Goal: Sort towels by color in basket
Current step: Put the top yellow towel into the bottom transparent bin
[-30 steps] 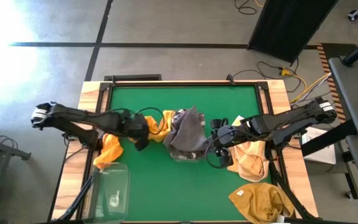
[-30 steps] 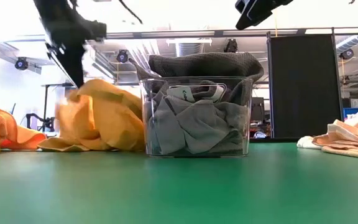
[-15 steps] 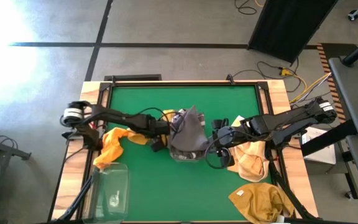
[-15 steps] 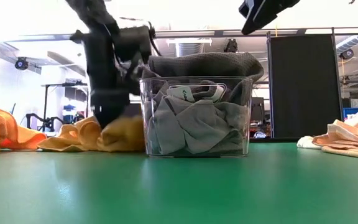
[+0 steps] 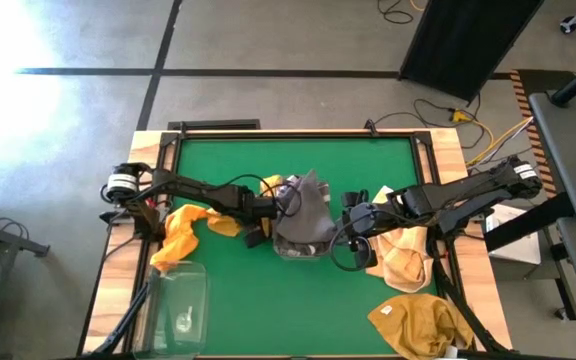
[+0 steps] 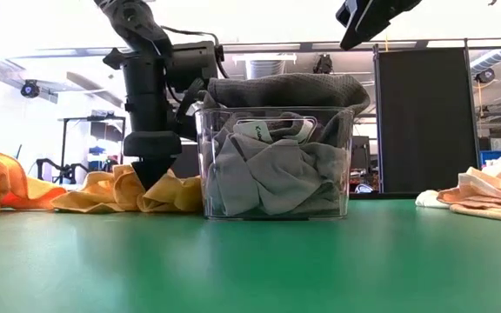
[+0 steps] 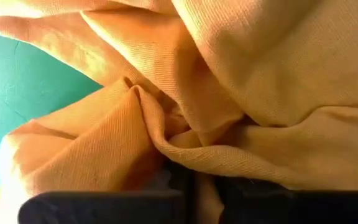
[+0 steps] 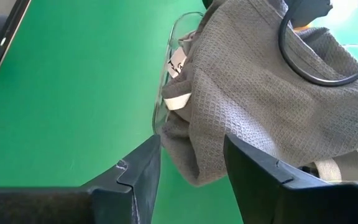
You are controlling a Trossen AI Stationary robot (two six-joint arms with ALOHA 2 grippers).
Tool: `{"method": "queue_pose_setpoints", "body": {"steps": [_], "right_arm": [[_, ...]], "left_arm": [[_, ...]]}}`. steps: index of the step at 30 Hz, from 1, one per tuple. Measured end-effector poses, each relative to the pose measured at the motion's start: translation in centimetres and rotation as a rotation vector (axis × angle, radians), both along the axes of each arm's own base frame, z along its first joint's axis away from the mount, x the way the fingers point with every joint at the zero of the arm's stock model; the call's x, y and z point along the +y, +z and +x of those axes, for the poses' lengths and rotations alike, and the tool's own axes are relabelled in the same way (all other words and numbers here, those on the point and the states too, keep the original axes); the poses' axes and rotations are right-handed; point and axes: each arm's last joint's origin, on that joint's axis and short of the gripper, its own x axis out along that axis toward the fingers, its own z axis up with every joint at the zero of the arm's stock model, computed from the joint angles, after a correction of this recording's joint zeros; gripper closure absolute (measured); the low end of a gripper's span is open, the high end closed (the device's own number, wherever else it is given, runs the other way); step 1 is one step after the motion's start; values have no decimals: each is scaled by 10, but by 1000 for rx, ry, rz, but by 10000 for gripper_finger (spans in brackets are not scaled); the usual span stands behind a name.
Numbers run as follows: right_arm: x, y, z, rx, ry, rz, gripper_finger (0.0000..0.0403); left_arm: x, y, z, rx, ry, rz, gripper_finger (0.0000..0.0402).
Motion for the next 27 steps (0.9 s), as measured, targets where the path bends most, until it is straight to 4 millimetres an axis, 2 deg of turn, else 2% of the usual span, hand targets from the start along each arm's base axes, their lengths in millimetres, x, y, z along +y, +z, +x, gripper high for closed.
{"method": "queue_pose_setpoints", "body": {"steps": [4, 6, 9, 12, 15, 19, 27], "right_arm": [[0, 0, 0, 1, -7, 7, 228], [0, 0, 0, 7, -10, 10, 227], [0, 3, -1, 8, -9, 10, 231], [0, 6, 0, -2, -3, 6, 239], [0, 10, 1, -19, 1, 7, 246], [0, 14, 1, -28, 2, 9, 253], [1, 20, 3, -57, 2, 11, 255]], "left_arm": [[-3, 13, -4, -32, -3, 9, 392], [-6, 22, -13, -8, 5, 5, 396], [-11, 50, -22, -58, 25, 10, 397], [-17, 71, -41, -52, 56, 16, 399], [-27, 97, -56, -132, 67, 7, 399], [-50, 133, -79, -266, 77, -122, 400], [-116, 210, -129, -612, -12, -370, 401]]}}
